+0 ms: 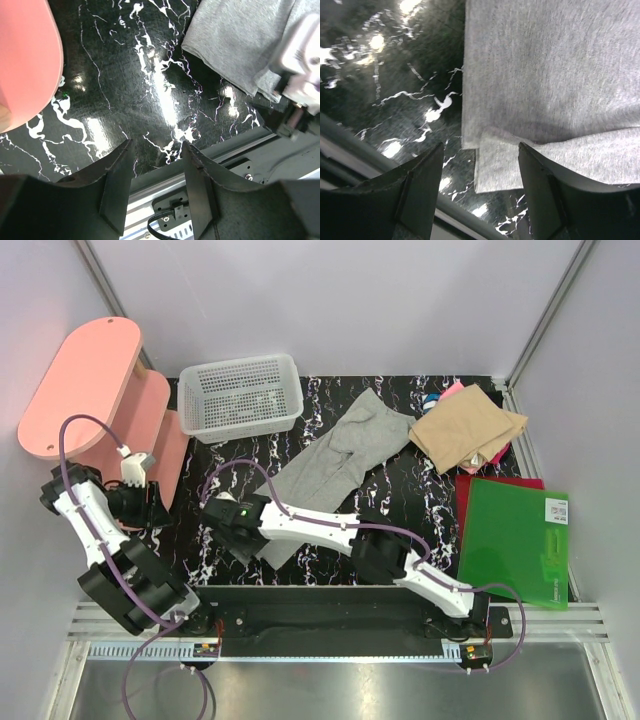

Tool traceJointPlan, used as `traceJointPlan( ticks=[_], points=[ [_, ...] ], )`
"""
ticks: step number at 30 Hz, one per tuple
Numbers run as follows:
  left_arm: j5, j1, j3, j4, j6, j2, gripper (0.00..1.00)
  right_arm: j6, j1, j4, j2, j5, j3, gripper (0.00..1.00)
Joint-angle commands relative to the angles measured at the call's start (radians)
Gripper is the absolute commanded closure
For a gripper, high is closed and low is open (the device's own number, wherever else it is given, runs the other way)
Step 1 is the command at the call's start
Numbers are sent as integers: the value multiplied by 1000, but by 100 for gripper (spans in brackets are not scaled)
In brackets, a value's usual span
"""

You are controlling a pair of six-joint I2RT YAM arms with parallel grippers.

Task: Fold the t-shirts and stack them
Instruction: Grab the bottom of the folded rectangular tshirt with right arm

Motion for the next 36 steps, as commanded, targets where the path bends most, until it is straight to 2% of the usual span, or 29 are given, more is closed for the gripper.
traceJointPlan(
  ticks=[1, 11, 15, 18, 19, 22, 25, 29, 36],
  points=[
    [49, 12, -16, -29, 54, -13, 53, -4, -4, -10, 37, 33, 1, 31],
    [60, 10, -33, -78, 122, -19, 52, 47, -4, 113, 53, -10, -150, 34],
    [57, 9, -35, -80, 123, -22, 52, 62, -4, 156, 28, -9, -242, 41],
    [58, 10, -36, -83, 128, -25, 52, 68, -6, 184, 13, 7, -296, 55],
    [59, 10, -36, -84, 129, -29, 52, 72, -6, 187, 11, 11, -305, 68],
    [60, 9, -39, -87, 135, -35, 52, 72, -6, 185, -1, 22, -328, 80],
    [60, 9, -46, -89, 138, -39, 52, 68, -4, 185, -22, 30, -347, 83],
    [58, 9, -47, -89, 142, -39, 52, 81, -1, 185, -57, -45, -336, 94],
    [69, 7, -41, -90, 142, -35, 52, 58, 57, 158, -130, -136, -238, 95]
  ],
)
